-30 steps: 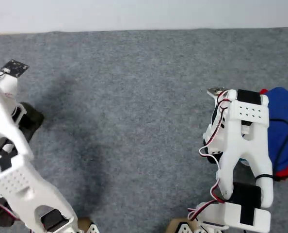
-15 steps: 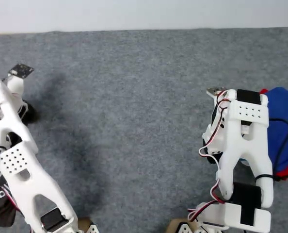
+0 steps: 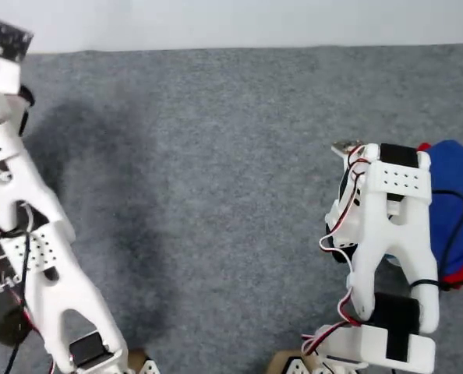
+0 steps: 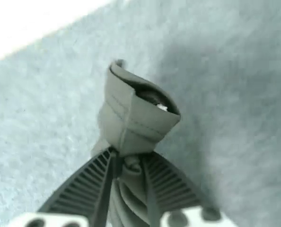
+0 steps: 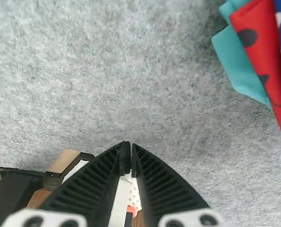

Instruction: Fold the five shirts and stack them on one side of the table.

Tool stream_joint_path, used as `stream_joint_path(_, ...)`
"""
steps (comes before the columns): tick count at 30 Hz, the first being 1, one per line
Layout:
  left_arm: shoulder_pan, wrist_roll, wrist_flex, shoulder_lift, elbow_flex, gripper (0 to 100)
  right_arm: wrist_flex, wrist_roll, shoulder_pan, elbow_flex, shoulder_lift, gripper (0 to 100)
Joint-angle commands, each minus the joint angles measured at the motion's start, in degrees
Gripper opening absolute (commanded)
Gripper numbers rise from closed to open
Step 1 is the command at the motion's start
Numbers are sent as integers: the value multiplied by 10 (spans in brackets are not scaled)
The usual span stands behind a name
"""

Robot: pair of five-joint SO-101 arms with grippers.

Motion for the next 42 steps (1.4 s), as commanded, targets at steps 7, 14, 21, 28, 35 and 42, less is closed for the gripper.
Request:
stream_joint_path(7,215,124,11,-200,-26,4,22,-5,0,-3,-25,9)
stream_joint_path(14,381,189,11,-217,-7,4,22,-5,0,-3,-25,9)
stream_joint_path(21,485,233,11,-222,49,4,22,-5,0,-3,-25,9)
stream_joint_path(28,549,276,-35,-255,29,4,21,-5,-1,-3,-25,9)
stream_joint_path(35,572,275,-165,-285,32,4,17,-5,-3,-3,-22,9)
stream_joint_path(42,490,275,-49,-296,32,4,22,-5,-3,-4,-25,9)
